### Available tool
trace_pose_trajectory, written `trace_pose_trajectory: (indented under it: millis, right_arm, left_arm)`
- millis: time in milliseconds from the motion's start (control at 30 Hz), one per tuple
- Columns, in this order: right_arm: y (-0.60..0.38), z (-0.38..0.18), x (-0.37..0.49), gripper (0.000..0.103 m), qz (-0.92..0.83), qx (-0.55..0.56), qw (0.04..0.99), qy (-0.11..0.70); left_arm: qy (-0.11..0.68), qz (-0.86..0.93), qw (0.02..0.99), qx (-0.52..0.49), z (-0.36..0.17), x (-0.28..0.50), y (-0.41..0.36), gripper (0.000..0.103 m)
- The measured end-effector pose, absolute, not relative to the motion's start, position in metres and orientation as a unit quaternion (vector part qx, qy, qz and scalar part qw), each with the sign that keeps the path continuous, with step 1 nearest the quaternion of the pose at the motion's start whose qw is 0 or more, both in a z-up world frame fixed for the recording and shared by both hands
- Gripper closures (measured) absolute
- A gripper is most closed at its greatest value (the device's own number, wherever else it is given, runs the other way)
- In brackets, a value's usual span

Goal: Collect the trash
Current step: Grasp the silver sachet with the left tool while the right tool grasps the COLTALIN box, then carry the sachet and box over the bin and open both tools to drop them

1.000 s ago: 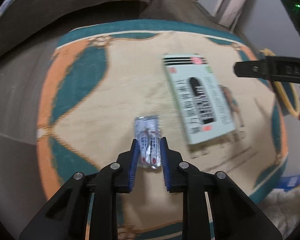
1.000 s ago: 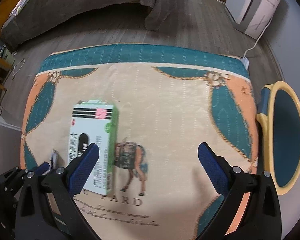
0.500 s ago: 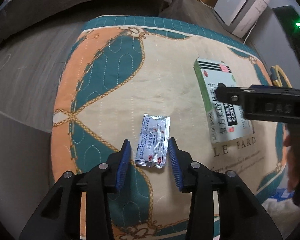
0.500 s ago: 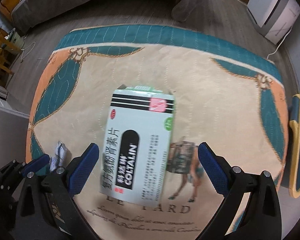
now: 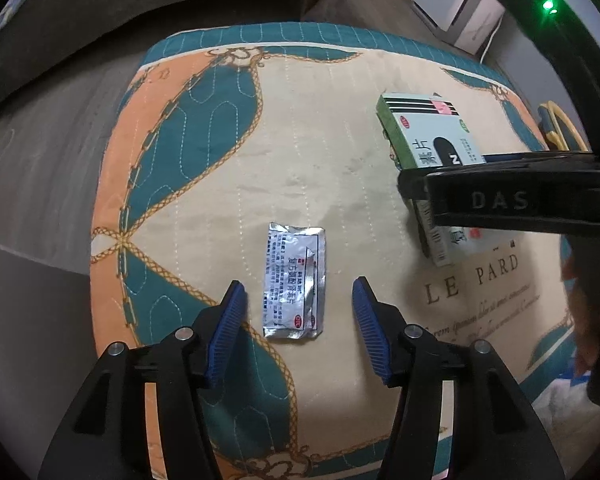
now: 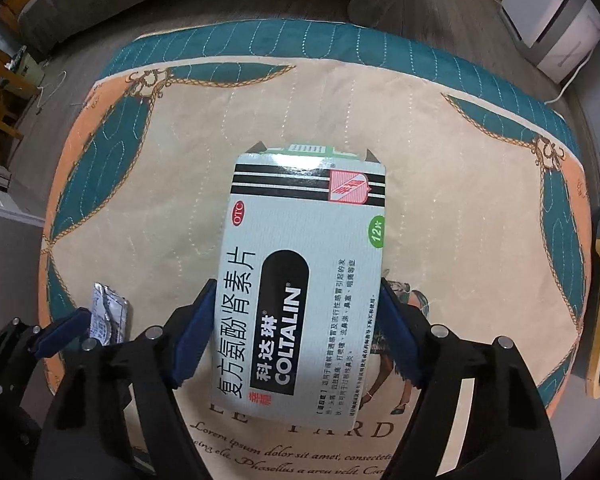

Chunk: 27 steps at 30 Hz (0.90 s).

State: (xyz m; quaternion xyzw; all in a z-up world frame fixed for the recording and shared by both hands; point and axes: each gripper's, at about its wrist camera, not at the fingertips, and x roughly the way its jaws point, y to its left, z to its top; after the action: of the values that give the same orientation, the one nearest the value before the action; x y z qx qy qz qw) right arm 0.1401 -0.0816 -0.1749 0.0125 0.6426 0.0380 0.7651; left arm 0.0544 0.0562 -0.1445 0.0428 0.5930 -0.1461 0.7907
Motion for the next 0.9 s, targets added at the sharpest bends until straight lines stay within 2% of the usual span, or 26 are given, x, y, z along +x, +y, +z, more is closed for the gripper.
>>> trace_pose_trajectory:
  millis: [133, 200, 233, 633, 900]
  right_arm:
    - [-0.089, -0.167, 0.14, 0.028, 0.037, 0.012, 0.77, 0.637]
    - [-0.087, -0.165, 0.14, 0.028, 0.037, 0.013, 0.771, 0.636]
    - [-0.088, -0.163, 0.139, 0.028, 0.037, 0.015, 0.772, 0.635]
    - [-0.123, -0.113, 0.116, 0.028, 0.04, 0.036, 0.796, 0.603]
    - [-0.178, -0.061, 0.103, 0.028, 0.023, 0.07, 0.826, 0.559]
  left_arm:
    - [0.594, -0.138, 0.79, 0.059, -0.145, 0.056, 0.051, 0.049]
    - [0.592, -0.129, 0.791, 0.077, -0.145, 0.057, 0.05, 0.07]
    - [0.592, -0.129, 0.791, 0.08, -0.144, 0.057, 0.051, 0.072]
    - [0.543, -0.152, 0.825, 0.038, -0.103, 0.056, 0.048, 0.072]
    - [0.491, -0.197, 0.847, 0.046, -0.047, 0.051, 0.009, 0.072]
